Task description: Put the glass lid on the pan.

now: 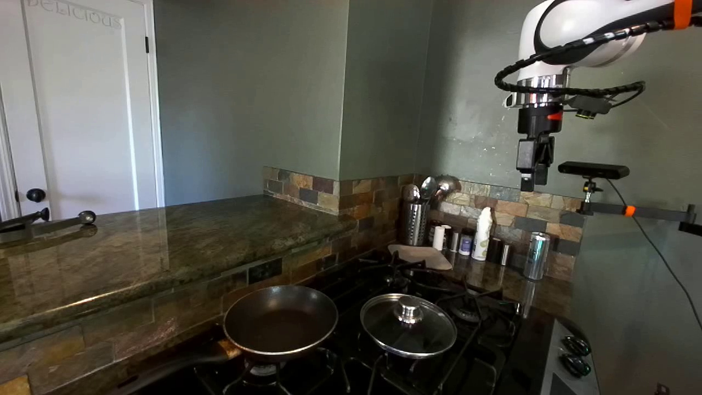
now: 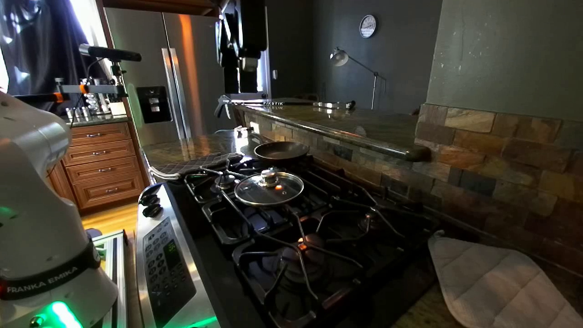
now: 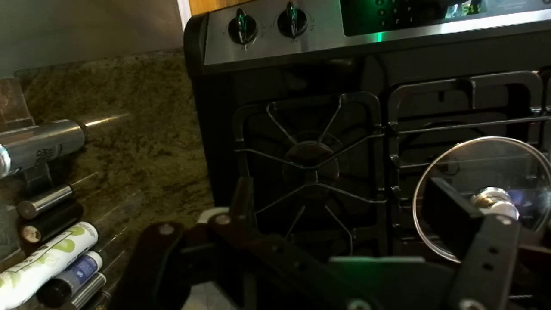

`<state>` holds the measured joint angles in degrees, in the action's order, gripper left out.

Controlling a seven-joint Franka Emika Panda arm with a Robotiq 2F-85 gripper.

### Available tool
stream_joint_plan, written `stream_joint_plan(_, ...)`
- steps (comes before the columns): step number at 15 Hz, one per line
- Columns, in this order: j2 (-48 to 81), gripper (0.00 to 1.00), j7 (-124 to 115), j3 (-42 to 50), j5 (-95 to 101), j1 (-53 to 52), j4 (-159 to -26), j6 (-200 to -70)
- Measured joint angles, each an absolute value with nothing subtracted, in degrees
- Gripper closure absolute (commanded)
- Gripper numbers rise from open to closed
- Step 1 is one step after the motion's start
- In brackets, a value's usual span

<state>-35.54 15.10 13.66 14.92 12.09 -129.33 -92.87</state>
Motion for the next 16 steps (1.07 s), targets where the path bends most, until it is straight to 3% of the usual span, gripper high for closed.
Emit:
stream_joint_plan(9, -30.9, 0.00, 10.7, 12.8, 9.8, 10.0, -131.2, -93.9)
stream_joint_plan(16, -27.7, 0.00, 0.6, 6.5, 6.4, 7.3, -132.5, -99.7)
